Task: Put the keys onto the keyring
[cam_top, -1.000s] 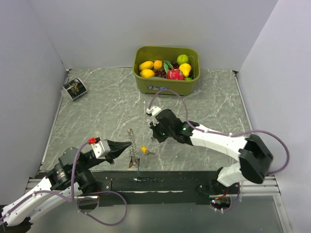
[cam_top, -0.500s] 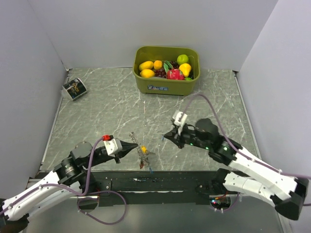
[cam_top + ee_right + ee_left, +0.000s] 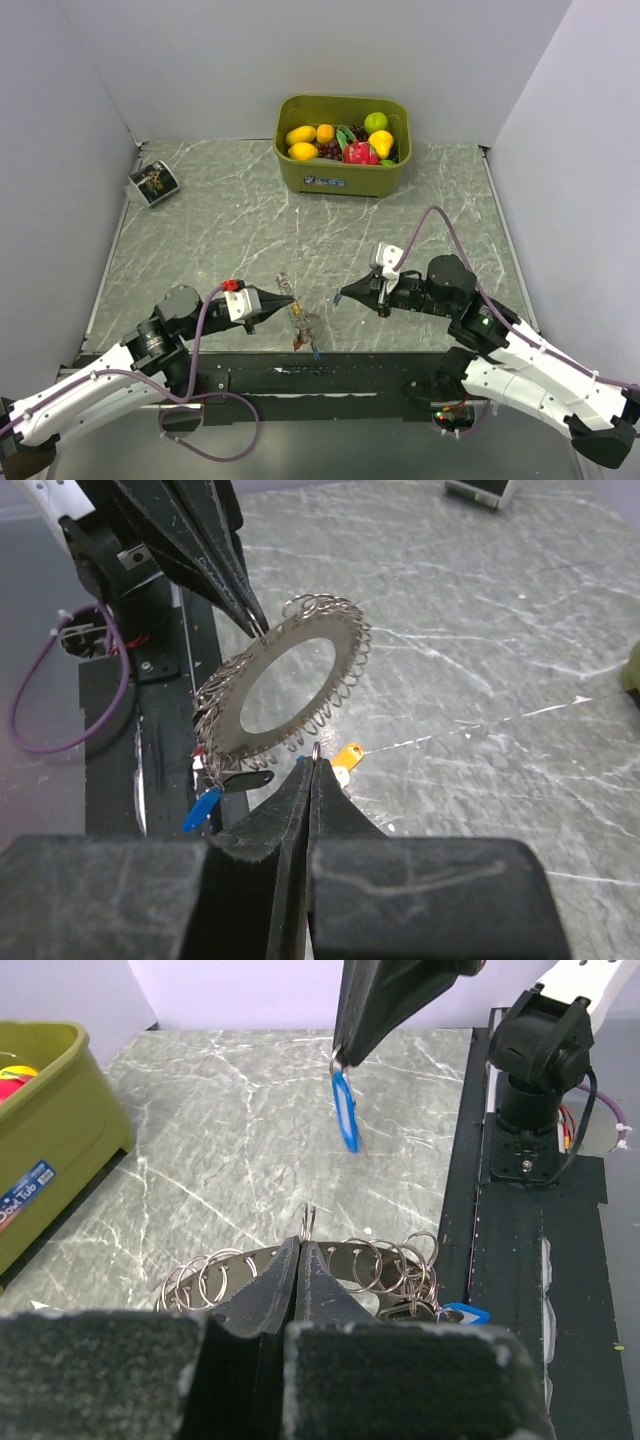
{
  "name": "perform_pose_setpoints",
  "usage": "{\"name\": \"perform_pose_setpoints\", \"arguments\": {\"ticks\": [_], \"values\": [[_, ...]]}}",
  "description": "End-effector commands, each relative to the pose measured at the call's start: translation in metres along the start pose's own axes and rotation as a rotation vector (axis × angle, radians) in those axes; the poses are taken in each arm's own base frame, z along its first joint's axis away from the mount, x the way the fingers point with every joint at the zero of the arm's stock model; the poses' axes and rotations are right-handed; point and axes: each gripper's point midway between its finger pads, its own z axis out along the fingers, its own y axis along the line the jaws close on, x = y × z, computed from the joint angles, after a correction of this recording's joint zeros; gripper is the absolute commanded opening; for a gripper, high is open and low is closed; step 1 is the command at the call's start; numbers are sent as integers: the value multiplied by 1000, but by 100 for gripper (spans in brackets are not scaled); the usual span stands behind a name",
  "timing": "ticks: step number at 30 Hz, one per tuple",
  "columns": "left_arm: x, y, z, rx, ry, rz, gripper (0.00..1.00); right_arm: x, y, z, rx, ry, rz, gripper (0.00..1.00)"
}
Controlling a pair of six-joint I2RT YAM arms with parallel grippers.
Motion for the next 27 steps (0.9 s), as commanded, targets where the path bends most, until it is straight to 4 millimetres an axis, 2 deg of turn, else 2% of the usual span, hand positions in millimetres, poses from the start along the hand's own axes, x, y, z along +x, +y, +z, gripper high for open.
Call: {"name": "perform_pose_setpoints", "arguments": {"ticks": [1,13,27], "values": [[-49,0,3,24,-153,60,1,-16,3,0,-29,-44,-27,0],[-49,-7,12,76,-168,26,1,-20,17,12,-139,-41,1,0],[-46,-8,22,88,-174,-12,1,-22,17,17,-147,-43,30,0]]}}
